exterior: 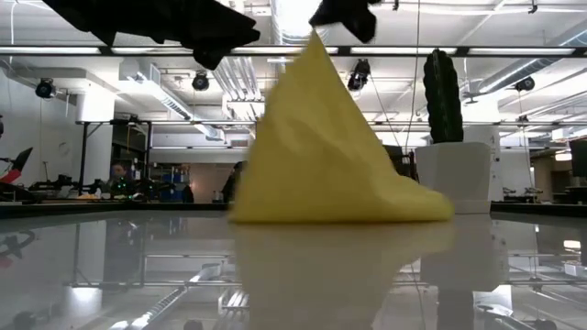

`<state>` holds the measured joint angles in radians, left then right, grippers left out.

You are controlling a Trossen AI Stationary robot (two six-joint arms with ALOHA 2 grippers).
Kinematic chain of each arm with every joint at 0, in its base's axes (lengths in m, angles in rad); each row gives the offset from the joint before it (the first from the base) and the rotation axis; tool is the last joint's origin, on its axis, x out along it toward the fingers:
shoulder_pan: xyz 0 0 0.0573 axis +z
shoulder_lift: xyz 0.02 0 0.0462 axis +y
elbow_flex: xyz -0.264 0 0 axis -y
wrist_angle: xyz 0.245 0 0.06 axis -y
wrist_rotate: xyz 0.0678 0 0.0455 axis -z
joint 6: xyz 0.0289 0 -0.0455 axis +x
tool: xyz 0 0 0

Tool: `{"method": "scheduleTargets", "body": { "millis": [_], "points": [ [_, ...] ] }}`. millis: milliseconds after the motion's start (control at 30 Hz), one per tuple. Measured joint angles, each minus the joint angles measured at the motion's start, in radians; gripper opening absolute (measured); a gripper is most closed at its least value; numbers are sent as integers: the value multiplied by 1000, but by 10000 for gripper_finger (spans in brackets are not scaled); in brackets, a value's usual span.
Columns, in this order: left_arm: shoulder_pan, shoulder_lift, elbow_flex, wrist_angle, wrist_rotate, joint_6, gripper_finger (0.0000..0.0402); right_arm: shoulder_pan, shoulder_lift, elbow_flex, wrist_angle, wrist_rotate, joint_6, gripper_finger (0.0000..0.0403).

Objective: Fold microfiber towels
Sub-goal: Fold the yellow cloth

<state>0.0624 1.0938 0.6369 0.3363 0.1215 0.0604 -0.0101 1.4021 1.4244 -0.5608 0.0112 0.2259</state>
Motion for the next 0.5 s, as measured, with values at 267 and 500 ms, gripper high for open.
{"method": "scheduleTargets", "body": {
  "millis": [267,500],
  "points": [
    [-21,0,-4,-58,4,-51,187,-5,7,91,102,18,-119,8],
    [-23,24,-5,-93,5,-53,192,-6,0,99,154,18,-171,8]
  ]
}}
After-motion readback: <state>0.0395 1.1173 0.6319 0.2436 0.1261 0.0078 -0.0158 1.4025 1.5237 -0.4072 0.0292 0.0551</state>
